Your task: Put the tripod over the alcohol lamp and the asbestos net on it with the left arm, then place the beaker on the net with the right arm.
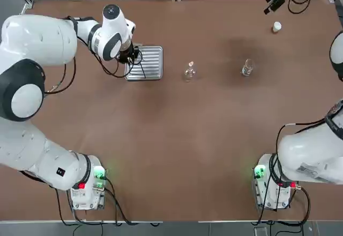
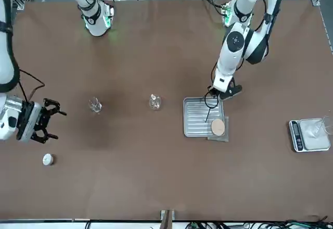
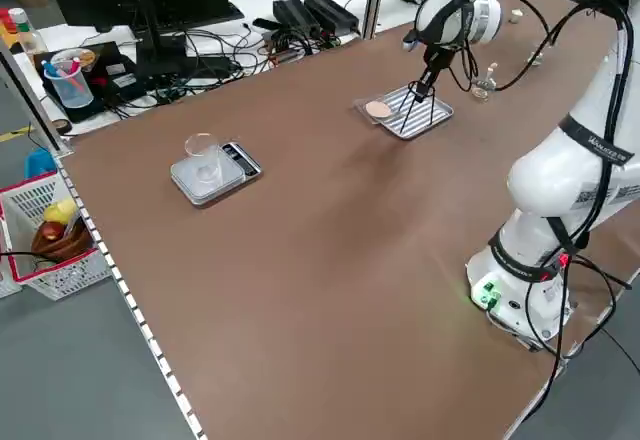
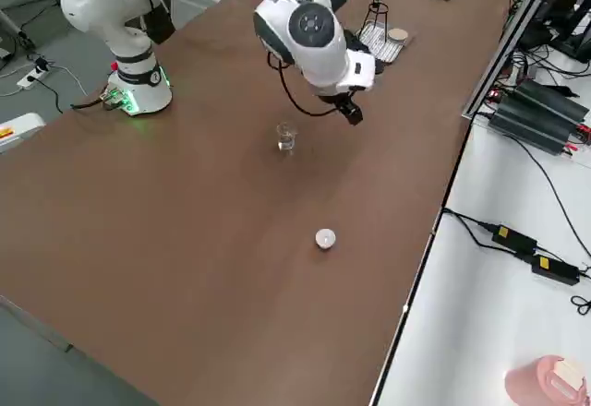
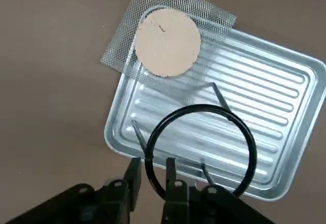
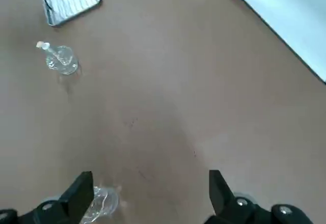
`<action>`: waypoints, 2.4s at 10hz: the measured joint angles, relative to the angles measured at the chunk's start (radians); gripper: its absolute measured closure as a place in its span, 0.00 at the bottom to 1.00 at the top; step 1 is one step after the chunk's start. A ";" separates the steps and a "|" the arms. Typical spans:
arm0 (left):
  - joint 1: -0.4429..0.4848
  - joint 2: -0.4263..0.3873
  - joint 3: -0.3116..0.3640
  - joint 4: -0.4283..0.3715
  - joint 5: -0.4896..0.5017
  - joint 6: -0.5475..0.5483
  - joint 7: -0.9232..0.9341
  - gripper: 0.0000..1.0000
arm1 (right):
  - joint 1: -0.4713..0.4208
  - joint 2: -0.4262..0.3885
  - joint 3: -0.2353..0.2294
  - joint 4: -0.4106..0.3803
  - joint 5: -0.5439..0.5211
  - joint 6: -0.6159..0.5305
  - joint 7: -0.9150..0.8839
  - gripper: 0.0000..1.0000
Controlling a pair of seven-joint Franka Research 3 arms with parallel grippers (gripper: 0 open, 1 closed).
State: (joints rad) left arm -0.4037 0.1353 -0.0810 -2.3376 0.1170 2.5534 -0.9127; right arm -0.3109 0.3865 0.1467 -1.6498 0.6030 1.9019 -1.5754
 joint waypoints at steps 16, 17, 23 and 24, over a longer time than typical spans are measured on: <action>-0.116 0.171 -0.058 0.566 -0.053 -0.458 -0.199 0.92 | -0.562 0.078 0.289 -0.466 0.103 0.008 -0.801 0.00; -0.146 0.230 -0.059 0.657 -0.055 -0.520 -0.234 0.92 | -0.571 0.079 0.288 -0.487 0.106 0.035 -0.804 0.00; -0.295 0.386 -0.062 0.868 -0.084 -0.635 -0.401 0.92 | -0.562 0.137 0.291 -0.553 0.214 0.128 -0.908 0.00; -0.311 0.386 -0.062 0.873 -0.085 -0.638 -0.427 0.92 | -0.554 0.149 0.291 -0.554 0.224 0.131 -0.933 0.00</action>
State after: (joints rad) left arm -0.7149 0.5213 -0.1431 -1.4646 0.0317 1.9152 -1.3401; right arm -0.8647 0.5358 0.4377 -2.2041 0.8265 2.0328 -2.5087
